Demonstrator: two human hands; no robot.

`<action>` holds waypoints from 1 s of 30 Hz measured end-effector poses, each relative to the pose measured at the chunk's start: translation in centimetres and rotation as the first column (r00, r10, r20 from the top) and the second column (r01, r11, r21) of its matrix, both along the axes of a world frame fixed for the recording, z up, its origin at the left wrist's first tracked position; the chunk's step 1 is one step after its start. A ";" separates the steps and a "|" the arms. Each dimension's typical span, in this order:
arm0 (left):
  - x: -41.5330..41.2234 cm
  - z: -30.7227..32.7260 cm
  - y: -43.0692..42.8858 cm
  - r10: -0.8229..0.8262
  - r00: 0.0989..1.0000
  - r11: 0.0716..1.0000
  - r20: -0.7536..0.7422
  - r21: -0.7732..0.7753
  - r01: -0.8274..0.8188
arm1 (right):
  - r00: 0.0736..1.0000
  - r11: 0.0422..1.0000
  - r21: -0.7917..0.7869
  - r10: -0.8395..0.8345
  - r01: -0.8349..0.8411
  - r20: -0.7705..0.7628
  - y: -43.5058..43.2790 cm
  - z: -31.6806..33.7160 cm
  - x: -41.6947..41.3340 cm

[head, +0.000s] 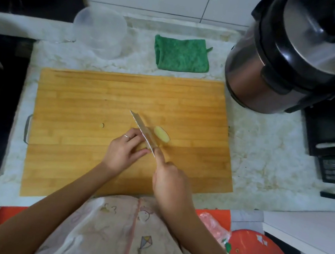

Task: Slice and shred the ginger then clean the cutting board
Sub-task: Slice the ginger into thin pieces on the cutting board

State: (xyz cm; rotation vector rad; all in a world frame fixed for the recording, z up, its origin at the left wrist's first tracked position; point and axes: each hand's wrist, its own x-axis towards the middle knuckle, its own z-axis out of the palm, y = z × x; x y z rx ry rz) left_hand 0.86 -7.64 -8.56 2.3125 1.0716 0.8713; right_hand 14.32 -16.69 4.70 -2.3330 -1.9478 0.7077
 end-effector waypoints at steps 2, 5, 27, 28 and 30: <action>0.1 0.1 0.0 0.000 1.000 1.000 -0.004 -0.005 0.000 | 0.997 0.999 0.051 0.003 -0.008 0.080 0.1 0.1 -0.2; 0.2 0.1 -0.1 0.008 1.000 1.000 0.007 -0.012 -0.008 | 0.996 0.998 0.069 0.008 -0.015 0.094 0.5 0.2 -0.9; 0.2 0.2 0.2 -0.042 0.993 0.999 0.108 0.005 0.041 | 0.985 0.993 -0.095 -0.085 0.071 -0.148 1.1 0.4 0.6; 0.1 0.2 0.2 -0.038 0.993 0.999 0.111 0.002 0.038 | 0.988 0.993 -0.103 -0.078 0.064 -0.134 1.0 0.4 0.6; 0.1 0.1 0.3 -0.029 0.993 1.000 0.118 -0.004 0.030 | 0.994 0.994 -0.106 -0.049 0.039 -0.096 1.0 0.2 0.3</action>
